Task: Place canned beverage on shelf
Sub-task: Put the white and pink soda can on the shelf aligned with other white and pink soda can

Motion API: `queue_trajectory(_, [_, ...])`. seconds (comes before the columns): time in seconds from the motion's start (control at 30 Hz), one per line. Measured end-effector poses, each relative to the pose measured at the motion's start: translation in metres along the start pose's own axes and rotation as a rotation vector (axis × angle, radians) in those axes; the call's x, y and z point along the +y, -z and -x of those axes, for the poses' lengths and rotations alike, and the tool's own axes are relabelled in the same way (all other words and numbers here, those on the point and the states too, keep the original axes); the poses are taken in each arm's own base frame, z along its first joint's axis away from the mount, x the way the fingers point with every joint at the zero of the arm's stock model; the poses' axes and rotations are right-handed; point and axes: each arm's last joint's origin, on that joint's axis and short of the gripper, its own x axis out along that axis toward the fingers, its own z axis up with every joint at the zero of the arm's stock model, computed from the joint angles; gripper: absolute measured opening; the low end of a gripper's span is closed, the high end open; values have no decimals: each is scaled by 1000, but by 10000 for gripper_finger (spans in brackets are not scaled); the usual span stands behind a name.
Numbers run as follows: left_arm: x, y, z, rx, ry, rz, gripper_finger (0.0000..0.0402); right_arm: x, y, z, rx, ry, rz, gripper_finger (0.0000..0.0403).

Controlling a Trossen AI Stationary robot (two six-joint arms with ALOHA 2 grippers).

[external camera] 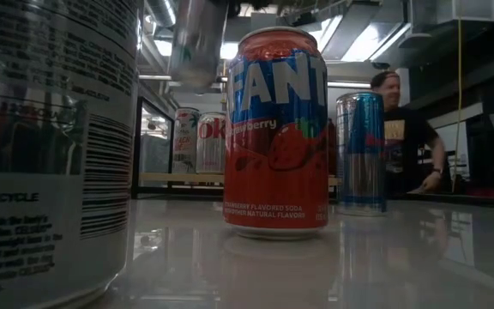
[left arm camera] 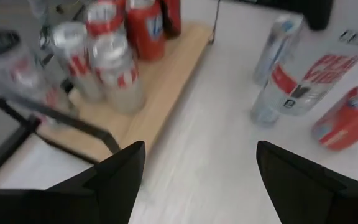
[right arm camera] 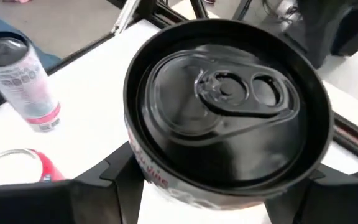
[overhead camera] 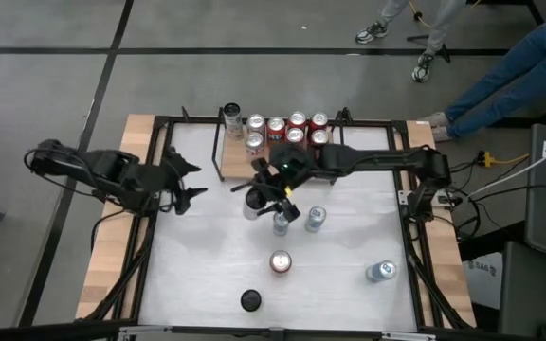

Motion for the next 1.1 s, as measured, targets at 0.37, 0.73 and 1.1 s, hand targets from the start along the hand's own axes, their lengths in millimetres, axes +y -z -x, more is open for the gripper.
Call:
queue_trajectory(0.37, [-3,53,-62,-43,-47,147,299,-16,37,-40,60,-50,-56,234])
queue_trajectory(0.73, [3,83,-84,-72,-131,271,299,-20,58,-72,64,-52,-62,234])
queue_trajectory(1.1, [4,97,-93,-96,-127,318,299,-26,67,-92,21,4,-31,234])
